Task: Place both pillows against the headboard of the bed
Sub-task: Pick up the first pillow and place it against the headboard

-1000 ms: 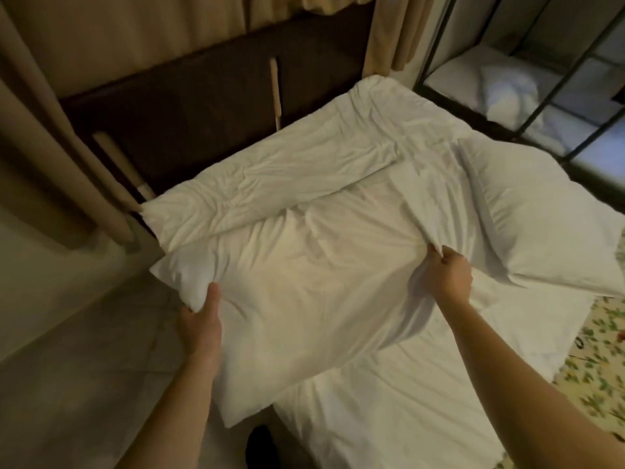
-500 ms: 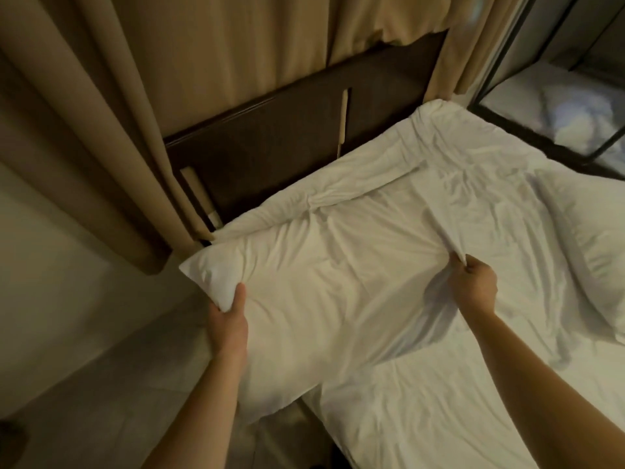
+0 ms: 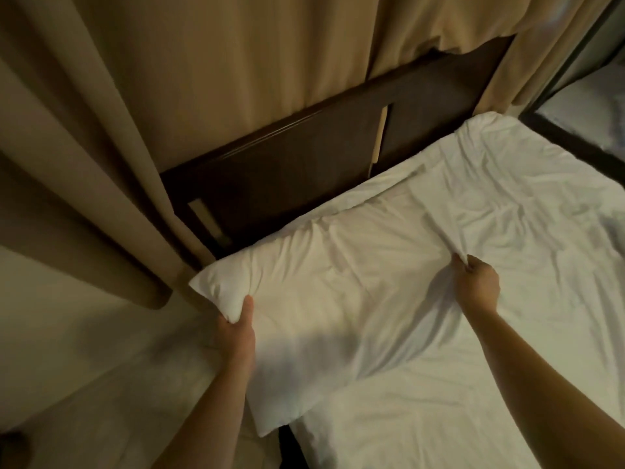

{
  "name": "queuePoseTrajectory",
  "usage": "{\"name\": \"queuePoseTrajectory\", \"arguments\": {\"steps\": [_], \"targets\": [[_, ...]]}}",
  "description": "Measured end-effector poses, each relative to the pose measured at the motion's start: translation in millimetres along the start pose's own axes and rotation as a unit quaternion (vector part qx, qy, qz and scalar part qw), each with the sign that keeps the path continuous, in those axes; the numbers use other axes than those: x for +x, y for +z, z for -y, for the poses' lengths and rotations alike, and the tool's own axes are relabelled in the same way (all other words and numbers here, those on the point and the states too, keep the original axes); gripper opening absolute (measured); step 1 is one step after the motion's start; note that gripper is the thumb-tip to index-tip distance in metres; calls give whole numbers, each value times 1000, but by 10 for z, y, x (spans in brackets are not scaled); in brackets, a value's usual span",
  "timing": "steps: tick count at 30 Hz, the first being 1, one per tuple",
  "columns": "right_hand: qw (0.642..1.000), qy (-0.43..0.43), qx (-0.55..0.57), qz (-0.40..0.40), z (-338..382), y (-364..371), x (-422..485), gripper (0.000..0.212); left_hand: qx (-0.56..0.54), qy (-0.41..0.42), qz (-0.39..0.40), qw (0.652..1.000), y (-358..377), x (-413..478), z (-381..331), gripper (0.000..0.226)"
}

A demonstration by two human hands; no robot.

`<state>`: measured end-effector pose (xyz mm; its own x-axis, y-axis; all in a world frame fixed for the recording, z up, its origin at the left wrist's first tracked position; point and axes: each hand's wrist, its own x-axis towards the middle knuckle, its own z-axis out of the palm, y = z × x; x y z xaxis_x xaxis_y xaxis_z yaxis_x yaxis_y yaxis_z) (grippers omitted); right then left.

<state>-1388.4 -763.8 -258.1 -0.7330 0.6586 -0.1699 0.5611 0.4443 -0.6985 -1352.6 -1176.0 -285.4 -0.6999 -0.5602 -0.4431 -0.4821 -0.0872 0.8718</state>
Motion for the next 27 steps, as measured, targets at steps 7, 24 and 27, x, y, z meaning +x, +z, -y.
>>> {"name": "queuePoseTrajectory", "arguments": {"steps": [7, 24, 27], "targets": [[1000, 1, -7, 5, 573, 603, 723, 41, 22, 13, -1, 1000, 472, 814, -210, 75], [995, -48, -77, 38, 923, 2065, 2068, 39, 86, -43, -35, 995, 1188, 2460, 143, 84], [995, -58, -76, 19, 900, 2242, 2208, 42, 118, -41, -46, 991, 1194, 2600, 223, 83]]}}
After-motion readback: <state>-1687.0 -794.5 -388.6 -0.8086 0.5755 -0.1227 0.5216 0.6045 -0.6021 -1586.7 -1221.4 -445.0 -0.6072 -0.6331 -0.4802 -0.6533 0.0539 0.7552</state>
